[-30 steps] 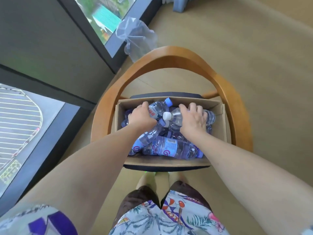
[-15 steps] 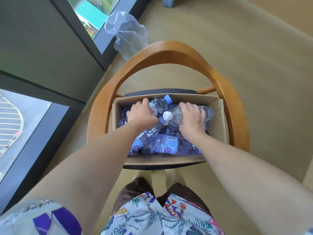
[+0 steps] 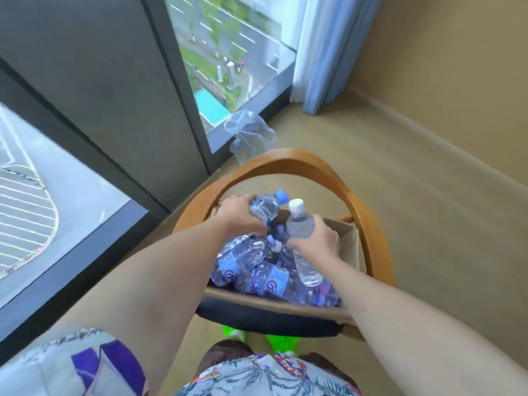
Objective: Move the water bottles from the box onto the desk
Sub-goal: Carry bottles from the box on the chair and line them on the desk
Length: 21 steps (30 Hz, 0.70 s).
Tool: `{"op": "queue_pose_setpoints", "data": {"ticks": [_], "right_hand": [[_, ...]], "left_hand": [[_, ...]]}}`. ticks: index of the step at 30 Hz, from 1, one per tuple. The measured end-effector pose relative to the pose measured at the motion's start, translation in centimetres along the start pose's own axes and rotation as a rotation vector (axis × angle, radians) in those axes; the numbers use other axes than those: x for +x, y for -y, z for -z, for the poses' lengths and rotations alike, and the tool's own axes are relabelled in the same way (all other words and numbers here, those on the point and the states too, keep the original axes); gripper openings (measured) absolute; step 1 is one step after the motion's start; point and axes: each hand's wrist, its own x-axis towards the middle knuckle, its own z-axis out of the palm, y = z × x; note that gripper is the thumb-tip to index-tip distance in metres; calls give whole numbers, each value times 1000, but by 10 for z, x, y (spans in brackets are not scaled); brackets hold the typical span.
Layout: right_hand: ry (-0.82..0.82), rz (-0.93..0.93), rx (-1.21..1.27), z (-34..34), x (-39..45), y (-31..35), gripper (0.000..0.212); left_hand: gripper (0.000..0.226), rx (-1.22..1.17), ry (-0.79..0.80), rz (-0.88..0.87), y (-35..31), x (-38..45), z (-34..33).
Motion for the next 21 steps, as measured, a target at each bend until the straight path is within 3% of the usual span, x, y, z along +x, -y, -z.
{"op": "queue_pose_setpoints", "data": {"ticks": [2,4,6,9,18,21], "right_hand": [[24,52,76,15,-1,14,69],[66,136,133,27,-5,32,88],[115,247,184,36,-8,53,99],[202,406,227,36,-18,86,92],[514,744,228,-1,-135,182,51],[625,902,201,-23,-194,198,55]], "left_hand": [[81,-84,-79,34,-5,-22,16],[83,-180,-154,77,-10,-48,30],[64,-246,-239,139,-10,-76,41],[51,-285,-363,220,-1,-119,50],[54,-495,-829,533,47,-298,77],[56,-525,-972,634,63,-366,67]]}}
